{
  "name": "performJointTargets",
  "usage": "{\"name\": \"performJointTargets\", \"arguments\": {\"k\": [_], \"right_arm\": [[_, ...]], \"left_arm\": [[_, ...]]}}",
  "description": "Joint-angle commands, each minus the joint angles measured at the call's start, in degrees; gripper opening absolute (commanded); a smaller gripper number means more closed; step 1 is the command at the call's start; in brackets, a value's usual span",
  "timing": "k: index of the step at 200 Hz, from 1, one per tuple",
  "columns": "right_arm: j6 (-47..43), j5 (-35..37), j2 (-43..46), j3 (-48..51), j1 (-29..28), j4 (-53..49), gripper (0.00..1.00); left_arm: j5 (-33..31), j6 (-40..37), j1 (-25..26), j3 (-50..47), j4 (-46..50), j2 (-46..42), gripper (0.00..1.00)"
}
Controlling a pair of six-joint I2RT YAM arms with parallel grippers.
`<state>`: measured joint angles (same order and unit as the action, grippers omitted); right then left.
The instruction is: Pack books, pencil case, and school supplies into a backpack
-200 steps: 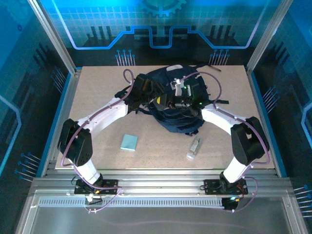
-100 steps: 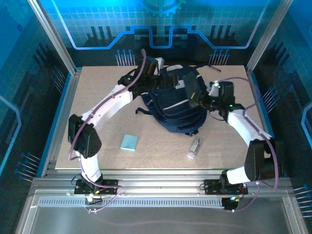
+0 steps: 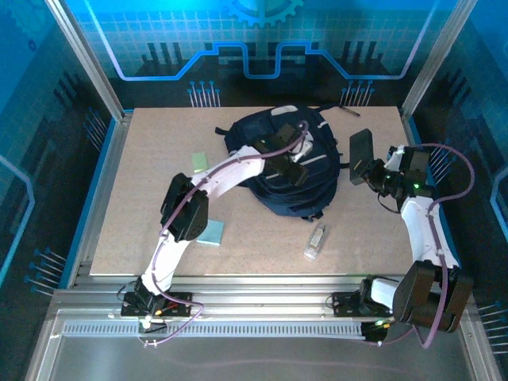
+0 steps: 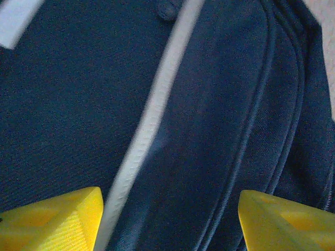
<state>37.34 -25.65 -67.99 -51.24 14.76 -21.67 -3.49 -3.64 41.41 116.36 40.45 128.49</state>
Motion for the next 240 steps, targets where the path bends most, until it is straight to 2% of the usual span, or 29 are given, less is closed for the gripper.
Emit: {"name": "performJointTargets", "arguments": {"k": [1, 31, 74, 86, 100, 114, 122, 157, 196, 240], "right_arm": [[-1.7, -2.6, 1.8, 0.5, 0.8, -1.6, 0.09], [-1.2, -3.4, 2.0, 2.6, 0.8, -0.9, 0.12], [-1.8, -3.1, 3.8, 4.0, 0.8, -0.6, 0.12], [-2.1, -2.7, 4.1, 4.0, 0.9, -1.3, 0.12], [-2.3, -2.3, 4.6, 4.2, 1.1, -1.5, 0.12], [-2.2, -2.3, 5.0, 4.3, 1.2, -1.4, 0.11], [-2.2, -2.2, 5.1, 4.3, 1.4, -1.4, 0.11], [-2.1, -2.2, 5.3, 4.1, 2.2, -1.5, 0.11], [-1.7, -1.9, 6.3, 4.0, 4.7, -2.1, 0.11], [-0.4, -6.5, 4.4, 5.6, 5.0, 0.8, 0.11]], "left_arm": [[-3.5, -4.3, 1.2, 2.4, 1.2, 2.9, 0.69], [-6.4, -5.2, 1.1, 2.7, 0.3, 5.5, 0.69], [-6.6, -5.7, -0.4, 4.2, -0.3, 9.7, 0.61], [-6.1, -5.3, -0.8, 5.5, 0.8, 10.9, 0.53], [-5.5, -5.5, -0.9, 6.2, 1.8, 11.6, 0.36], [-5.0, -5.4, -0.9, 6.5, 2.6, 11.6, 0.17], [-4.8, -5.2, -0.9, 6.7, 2.9, 11.4, 0.00], [-2.6, -4.1, -0.8, 9.3, 4.8, 8.8, 0.00], [3.2, -0.8, -1.1, 15.6, 7.7, 4.1, 0.00], [12.6, 7.5, -5.3, 24.0, 8.4, 1.8, 0.00]]}}
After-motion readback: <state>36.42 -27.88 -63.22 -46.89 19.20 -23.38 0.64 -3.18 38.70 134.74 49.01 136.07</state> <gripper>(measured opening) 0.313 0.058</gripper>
